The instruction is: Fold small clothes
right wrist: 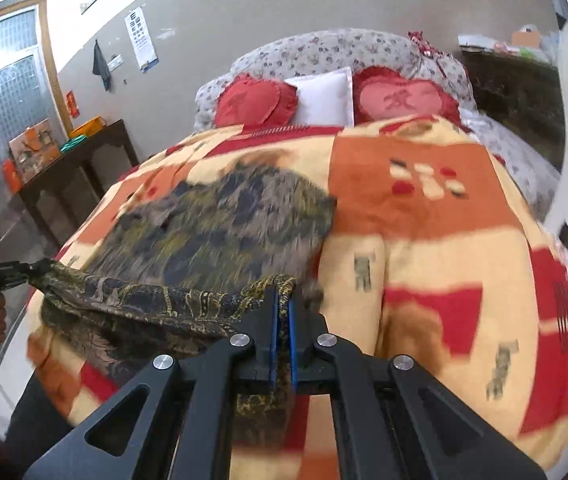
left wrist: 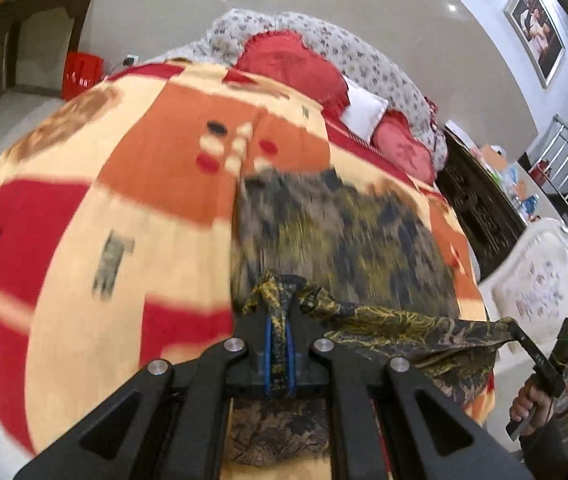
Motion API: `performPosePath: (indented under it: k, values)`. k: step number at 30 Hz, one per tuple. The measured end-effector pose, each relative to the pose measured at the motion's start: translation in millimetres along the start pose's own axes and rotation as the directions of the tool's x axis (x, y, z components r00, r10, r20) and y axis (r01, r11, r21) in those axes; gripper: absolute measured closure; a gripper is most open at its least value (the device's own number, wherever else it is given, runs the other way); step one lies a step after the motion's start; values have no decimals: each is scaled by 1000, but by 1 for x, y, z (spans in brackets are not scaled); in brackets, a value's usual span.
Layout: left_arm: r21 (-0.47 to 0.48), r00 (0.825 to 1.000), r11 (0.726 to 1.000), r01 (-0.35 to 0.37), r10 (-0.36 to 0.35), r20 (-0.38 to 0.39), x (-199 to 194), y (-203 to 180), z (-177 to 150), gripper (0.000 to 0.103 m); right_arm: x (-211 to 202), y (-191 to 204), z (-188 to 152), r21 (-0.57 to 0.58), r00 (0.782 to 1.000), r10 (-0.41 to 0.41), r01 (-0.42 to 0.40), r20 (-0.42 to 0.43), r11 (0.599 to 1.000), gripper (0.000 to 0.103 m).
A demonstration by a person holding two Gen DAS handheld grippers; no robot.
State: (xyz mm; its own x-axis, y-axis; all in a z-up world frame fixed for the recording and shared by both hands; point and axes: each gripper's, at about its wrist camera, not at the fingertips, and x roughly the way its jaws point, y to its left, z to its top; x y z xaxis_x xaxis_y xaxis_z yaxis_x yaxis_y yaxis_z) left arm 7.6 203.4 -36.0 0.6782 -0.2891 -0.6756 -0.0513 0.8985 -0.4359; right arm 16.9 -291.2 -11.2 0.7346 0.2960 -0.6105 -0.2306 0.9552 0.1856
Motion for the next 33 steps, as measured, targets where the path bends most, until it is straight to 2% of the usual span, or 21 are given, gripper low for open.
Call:
performPosePath:
  k: [4, 11, 16, 20, 22, 23, 24, 25, 27, 31, 33]
  values:
    - [29, 999, 999, -42, 42, 5, 34, -6, 40, 98, 40, -2, 40, -15, 999, -35, 35, 31, 999, 98]
    - [108, 991, 987, -123, 127, -30, 99, -15, 93, 98, 105, -11, 87, -16, 995, -95, 95, 5, 995, 98]
    - [103, 984, 981, -165, 171, -49, 135, -13, 110, 97, 138, -16, 106, -1, 993, -116, 116, -20, 993, 98]
    - [153, 970, 962, -227, 238, -54, 160, -18, 114, 94, 160, -21, 107, 0, 989, -141, 141, -49, 990, 98]
    - [174, 957, 946, -272, 285, -53, 171, -19, 115, 84, 173, -26, 105, 15, 987, -148, 149, -69, 989, 98]
    - [179, 952, 940, -289, 302, -50, 175, -19, 116, 83, 178, -28, 104, 19, 985, -152, 154, -78, 988, 98]
    - [177, 945, 935, -309, 322, -52, 178, -17, 117, 72, 185, -30, 103, 25, 984, -151, 154, -94, 988, 98]
    - [166, 940, 932, -323, 337, -60, 180, -13, 118, 57, 189, -32, 101, 33, 985, -136, 141, -108, 990, 97]
    - [134, 936, 932, -338, 348, -58, 175, -5, 121, 46, 195, -38, 100, 85, 983, -78, 93, -163, 992, 97]
    - [139, 937, 928, -346, 348, 7, 142, -4, 121, 46, 165, -48, 106, 171, 993, 22, -1, -119, 985, 93]
    - [148, 949, 937, -315, 311, 55, 118, -10, 114, 46, 141, -47, 110, 167, 997, 6, 7, -73, 986, 90]
